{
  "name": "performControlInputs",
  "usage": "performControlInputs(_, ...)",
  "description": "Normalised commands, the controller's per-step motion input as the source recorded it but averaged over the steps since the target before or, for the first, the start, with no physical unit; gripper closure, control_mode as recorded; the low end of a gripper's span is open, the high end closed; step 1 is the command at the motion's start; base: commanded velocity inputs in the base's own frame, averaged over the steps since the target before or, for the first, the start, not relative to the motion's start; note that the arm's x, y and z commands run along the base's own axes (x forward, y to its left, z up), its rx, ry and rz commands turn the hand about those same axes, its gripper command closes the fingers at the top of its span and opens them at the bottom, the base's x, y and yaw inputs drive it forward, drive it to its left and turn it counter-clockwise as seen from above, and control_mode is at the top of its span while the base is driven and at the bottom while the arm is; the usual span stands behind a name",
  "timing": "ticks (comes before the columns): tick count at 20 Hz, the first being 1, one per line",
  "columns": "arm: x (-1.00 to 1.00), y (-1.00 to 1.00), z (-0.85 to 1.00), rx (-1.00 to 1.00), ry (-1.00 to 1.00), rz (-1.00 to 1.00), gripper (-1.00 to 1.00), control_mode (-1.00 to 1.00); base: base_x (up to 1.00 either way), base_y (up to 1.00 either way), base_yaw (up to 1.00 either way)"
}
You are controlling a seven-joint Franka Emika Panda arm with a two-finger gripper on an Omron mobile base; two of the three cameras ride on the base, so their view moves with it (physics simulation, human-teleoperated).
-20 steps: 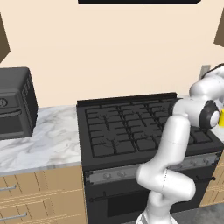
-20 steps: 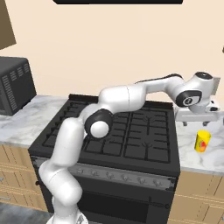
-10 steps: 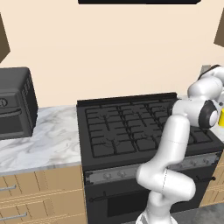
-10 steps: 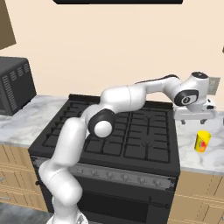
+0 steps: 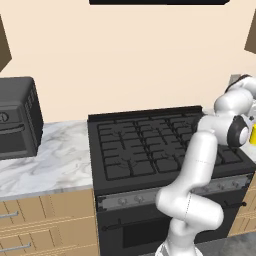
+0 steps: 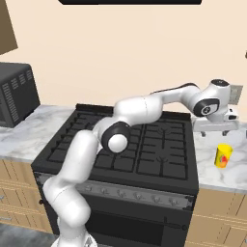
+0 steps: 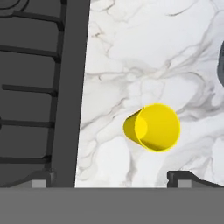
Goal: Pick the cup and bowl from the counter and place them on the counter next to the sink.
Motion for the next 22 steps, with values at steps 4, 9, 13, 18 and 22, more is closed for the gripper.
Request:
performControlInputs(4, 0.18, -0.21, 0.00, 0.00, 0.04, 0.00, -1.00, -1.00, 0.00, 0.00, 0.00)
performControlInputs(9, 0.18, -0.23, 0.00, 0.00, 0.03, 0.00, -1.00, -1.00, 0.00, 0.00, 0.00)
performControlInputs(13, 0.14, -0.17, 0.00, 0.01, 0.02, 0.00, -1.00, -1.00, 0.00, 0.00, 0.00)
performControlInputs(18, 0.00, -0.06, 0.00, 0.05, 0.00, 0.00, -1.00, -1.00, 0.00, 0.00, 0.00)
performControlInputs(22, 0.01, 0.00, -0.07, 0.04, 0.02, 0.00, -1.00, -1.00, 0.00, 0.00, 0.00)
